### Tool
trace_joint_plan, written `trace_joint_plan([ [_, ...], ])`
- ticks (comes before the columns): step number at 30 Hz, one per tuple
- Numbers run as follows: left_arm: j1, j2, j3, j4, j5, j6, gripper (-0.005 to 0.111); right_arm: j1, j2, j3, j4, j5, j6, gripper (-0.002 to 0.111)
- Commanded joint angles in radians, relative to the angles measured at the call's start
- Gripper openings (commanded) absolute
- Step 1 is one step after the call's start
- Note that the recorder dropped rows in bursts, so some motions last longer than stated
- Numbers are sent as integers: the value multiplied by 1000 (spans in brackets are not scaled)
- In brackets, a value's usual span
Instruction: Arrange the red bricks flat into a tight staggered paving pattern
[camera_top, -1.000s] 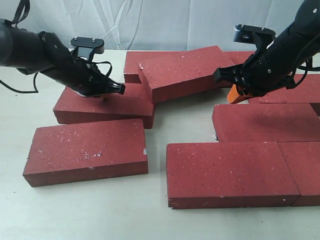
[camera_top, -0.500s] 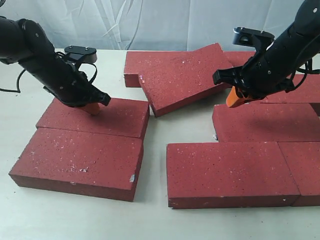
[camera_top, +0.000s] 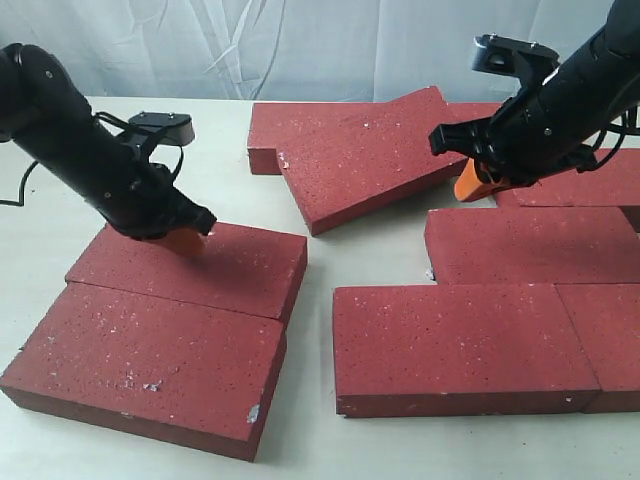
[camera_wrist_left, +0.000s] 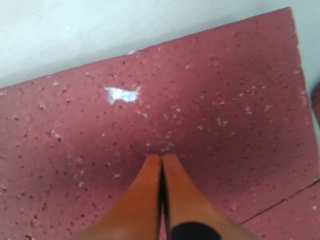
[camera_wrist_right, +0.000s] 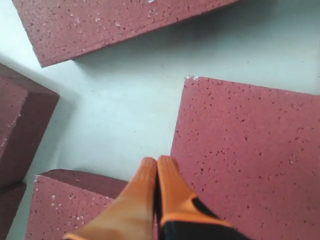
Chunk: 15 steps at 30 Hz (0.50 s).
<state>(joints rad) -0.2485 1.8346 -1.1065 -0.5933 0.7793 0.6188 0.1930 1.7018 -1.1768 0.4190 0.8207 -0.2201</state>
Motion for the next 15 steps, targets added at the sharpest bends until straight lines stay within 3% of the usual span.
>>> trace_joint_plan([
  [1,-2,-51,3,-102,-39,74,0,0,-11,-5,2,4,-7,-1],
  [8,-2,-66,3,-191,-124,125,0,0,-11,-5,-20,-42,-12,-1],
  [15,-2,-66,3,-305,-151,121,0,-49,-1,-5,-222,-378,74,-1],
])
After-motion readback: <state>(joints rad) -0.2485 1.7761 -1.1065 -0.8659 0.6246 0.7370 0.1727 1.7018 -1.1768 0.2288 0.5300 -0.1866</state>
